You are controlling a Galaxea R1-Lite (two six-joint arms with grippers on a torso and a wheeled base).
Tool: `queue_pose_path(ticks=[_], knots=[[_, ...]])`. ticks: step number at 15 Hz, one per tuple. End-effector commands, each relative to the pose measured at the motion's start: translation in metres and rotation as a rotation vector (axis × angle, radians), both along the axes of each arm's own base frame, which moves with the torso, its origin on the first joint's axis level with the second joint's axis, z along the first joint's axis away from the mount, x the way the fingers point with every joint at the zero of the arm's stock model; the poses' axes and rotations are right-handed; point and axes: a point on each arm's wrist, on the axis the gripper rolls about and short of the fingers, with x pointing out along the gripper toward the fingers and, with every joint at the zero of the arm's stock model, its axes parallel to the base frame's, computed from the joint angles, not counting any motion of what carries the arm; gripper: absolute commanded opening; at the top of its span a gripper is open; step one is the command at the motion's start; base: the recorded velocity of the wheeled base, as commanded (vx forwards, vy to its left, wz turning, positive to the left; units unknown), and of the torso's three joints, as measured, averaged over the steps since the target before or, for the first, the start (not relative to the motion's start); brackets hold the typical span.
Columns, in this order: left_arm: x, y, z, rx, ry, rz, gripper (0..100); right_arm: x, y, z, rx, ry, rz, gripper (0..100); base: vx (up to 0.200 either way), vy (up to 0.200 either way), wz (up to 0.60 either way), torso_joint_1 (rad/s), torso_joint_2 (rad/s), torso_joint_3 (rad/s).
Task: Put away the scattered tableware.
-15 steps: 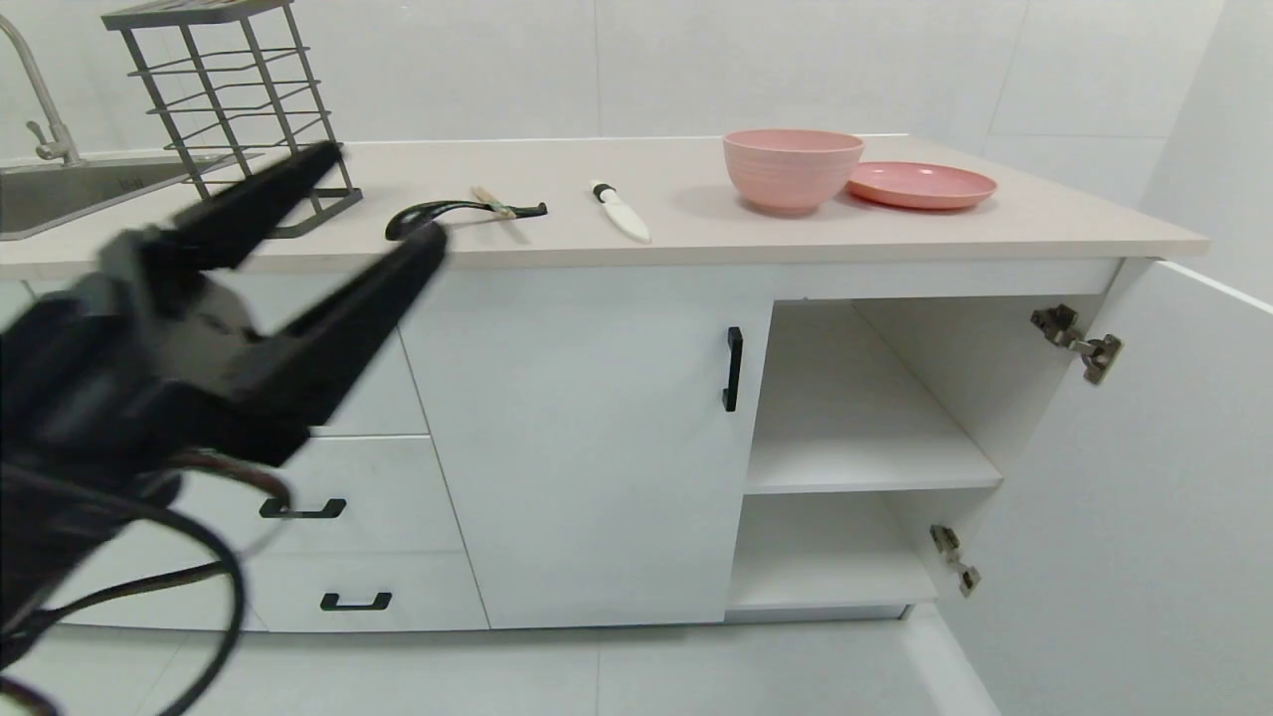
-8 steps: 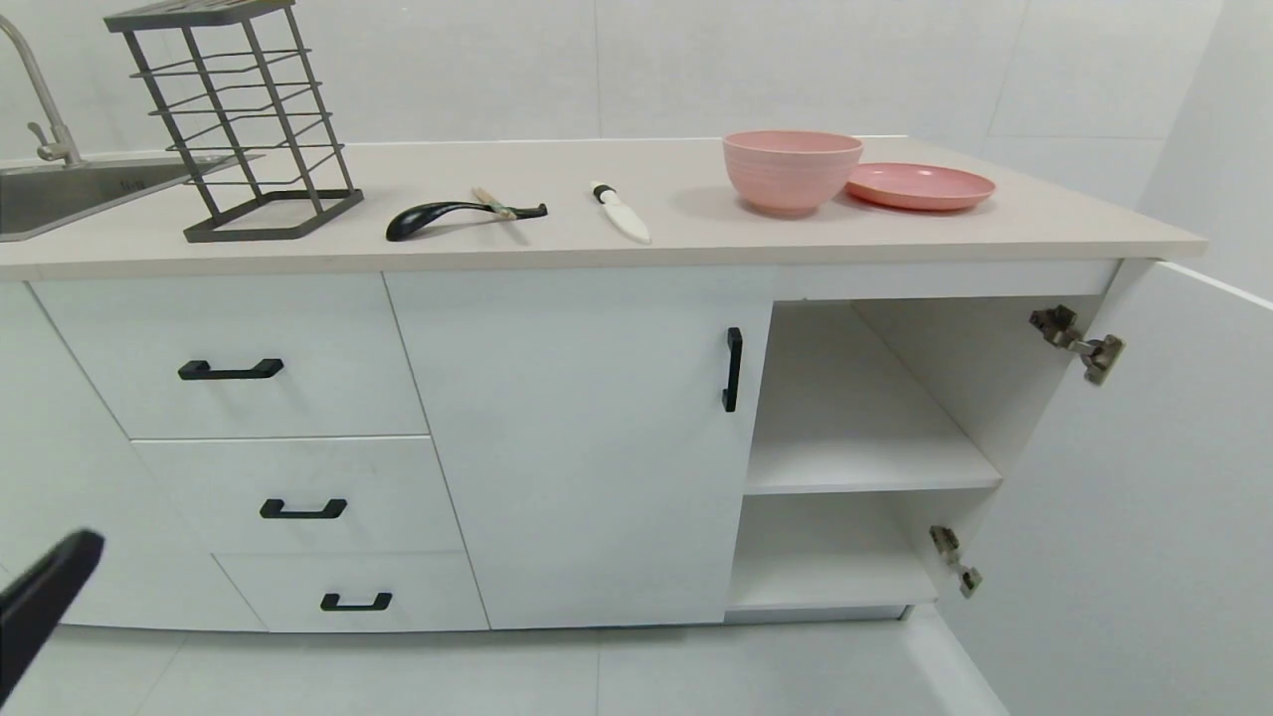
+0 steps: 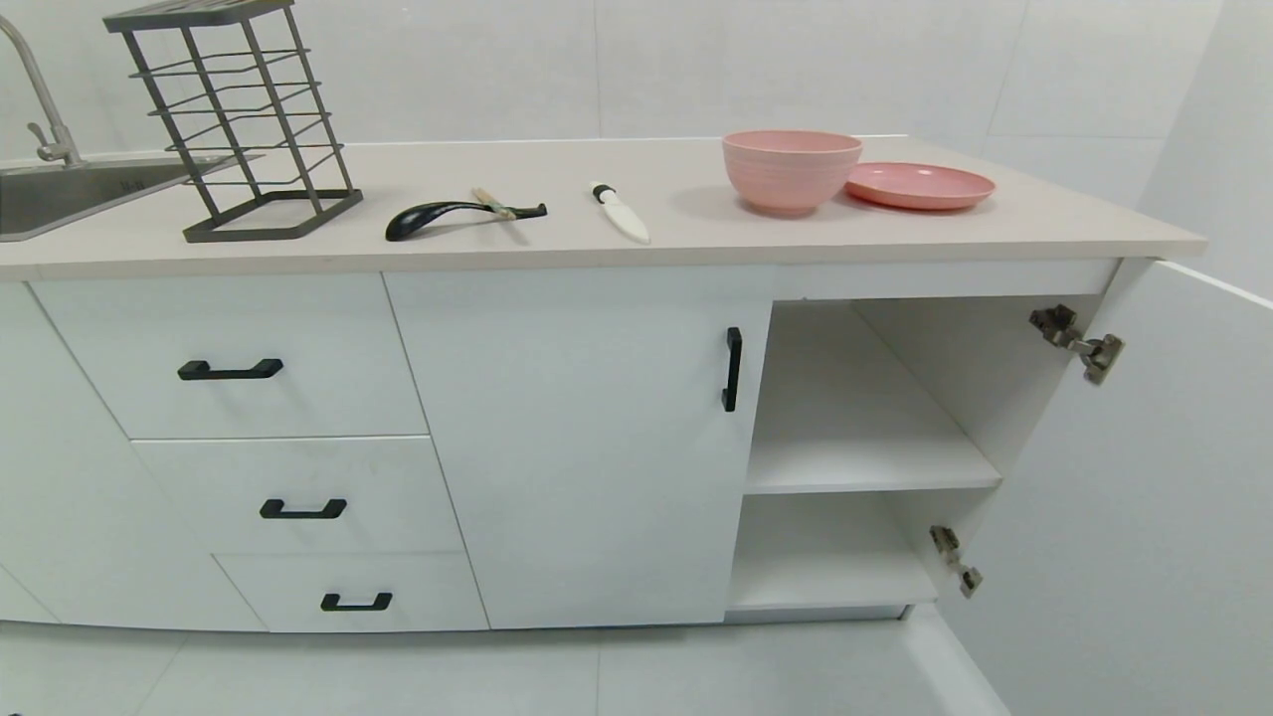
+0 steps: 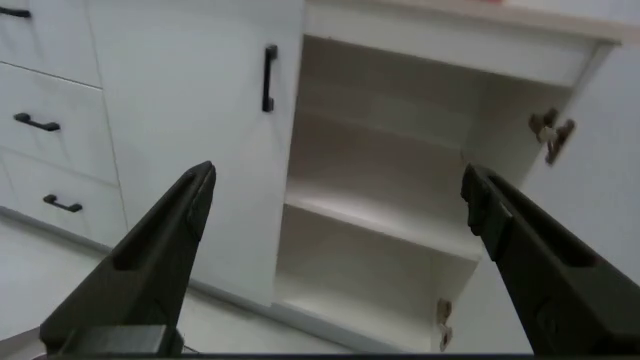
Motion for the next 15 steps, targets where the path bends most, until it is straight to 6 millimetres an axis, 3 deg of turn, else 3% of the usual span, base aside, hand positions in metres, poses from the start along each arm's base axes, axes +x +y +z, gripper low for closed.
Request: queue_pose_path(ticks=[1,4,7,11,15], knots=[[-0.004,0.001,-0.004,0.007,-0.040,0.045,100,0.000,0.000,-0.003,0.010,0.022,-0.020,100,0.000,0.000,0.00,0.000,0.00,0.000],[-0.004,0.003,-0.008,0.024,-0.005,0.132,100,0.001,-0.001,-0.004,0.014,0.037,-0.058,100,0.000,0.000,0.00,0.000,0.00,0.000],[-0.004,0.003,-0.008,-0.003,0.002,0.137,100,-0.003,-0.003,0.013,0.032,-0.062,-0.134,100,0.000,0.000,0.00,0.000,0.00,0.000],[-0.004,0.003,-0.008,-0.014,0.003,0.137,100,0.002,-0.004,-0.017,0.060,0.169,-0.199,100,0.000,0.000,0.00,0.000,0.00,0.000],[-0.004,0.003,-0.008,-0.021,0.004,0.137,100,0.002,-0.008,-0.023,0.077,0.230,-0.351,100,0.000,0.000,0.00,0.000,0.00,0.000]])
